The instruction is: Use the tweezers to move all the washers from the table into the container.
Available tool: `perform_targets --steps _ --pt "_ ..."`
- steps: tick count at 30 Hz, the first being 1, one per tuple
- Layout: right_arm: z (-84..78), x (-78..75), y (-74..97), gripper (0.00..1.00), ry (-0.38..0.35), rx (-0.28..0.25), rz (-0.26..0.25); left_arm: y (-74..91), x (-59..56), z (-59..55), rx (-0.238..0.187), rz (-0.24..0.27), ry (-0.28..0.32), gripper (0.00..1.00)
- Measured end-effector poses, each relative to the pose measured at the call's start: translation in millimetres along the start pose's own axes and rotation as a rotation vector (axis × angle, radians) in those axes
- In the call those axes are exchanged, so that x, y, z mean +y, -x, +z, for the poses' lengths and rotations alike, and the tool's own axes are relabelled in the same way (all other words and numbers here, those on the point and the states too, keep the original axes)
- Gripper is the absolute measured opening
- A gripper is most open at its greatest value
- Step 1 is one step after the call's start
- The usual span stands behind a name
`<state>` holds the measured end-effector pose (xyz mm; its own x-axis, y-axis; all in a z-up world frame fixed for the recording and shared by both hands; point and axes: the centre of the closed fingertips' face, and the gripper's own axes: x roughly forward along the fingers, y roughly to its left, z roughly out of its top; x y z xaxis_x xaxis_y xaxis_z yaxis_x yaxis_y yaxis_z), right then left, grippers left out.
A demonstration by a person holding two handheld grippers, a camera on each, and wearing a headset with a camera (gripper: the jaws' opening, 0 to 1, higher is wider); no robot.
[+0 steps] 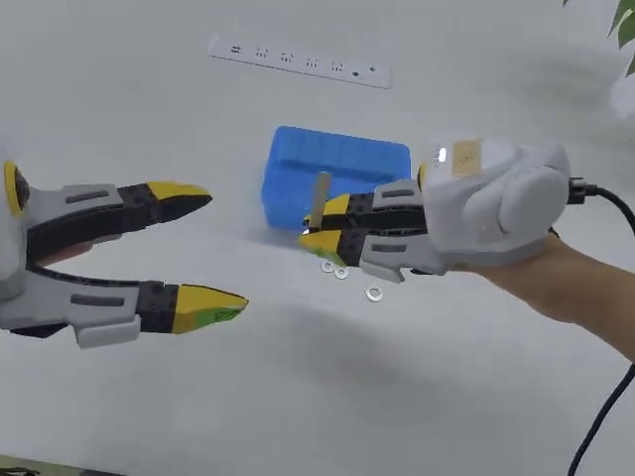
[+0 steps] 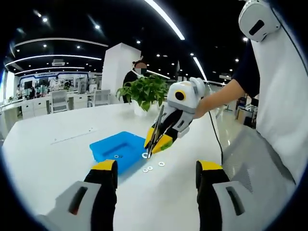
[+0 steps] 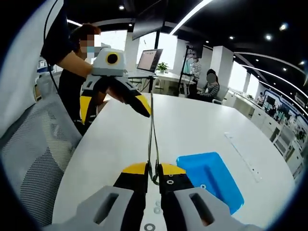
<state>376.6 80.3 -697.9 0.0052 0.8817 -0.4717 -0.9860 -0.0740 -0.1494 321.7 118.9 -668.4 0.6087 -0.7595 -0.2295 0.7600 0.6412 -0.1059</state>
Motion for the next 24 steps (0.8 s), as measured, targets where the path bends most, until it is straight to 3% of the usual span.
perform_targets --steps 10,14,24 --pt "23.7 -28.4 15.7 0.09 0.035 -0.019 -0.038 15.8 -2.1 -11.8 0.040 0.032 -0.014 0.83" --pt "25.0 -44.8 17.8 0.09 0.040 -0.016 -0.051 15.6 1.0 -8.2 0.022 0.039 0.007 0.88" --pt "8.2 -87.9 10.1 0.09 0.032 0.004 -0.075 18.9 15.3 -12.2 0.056 0.046 0.024 0.99"
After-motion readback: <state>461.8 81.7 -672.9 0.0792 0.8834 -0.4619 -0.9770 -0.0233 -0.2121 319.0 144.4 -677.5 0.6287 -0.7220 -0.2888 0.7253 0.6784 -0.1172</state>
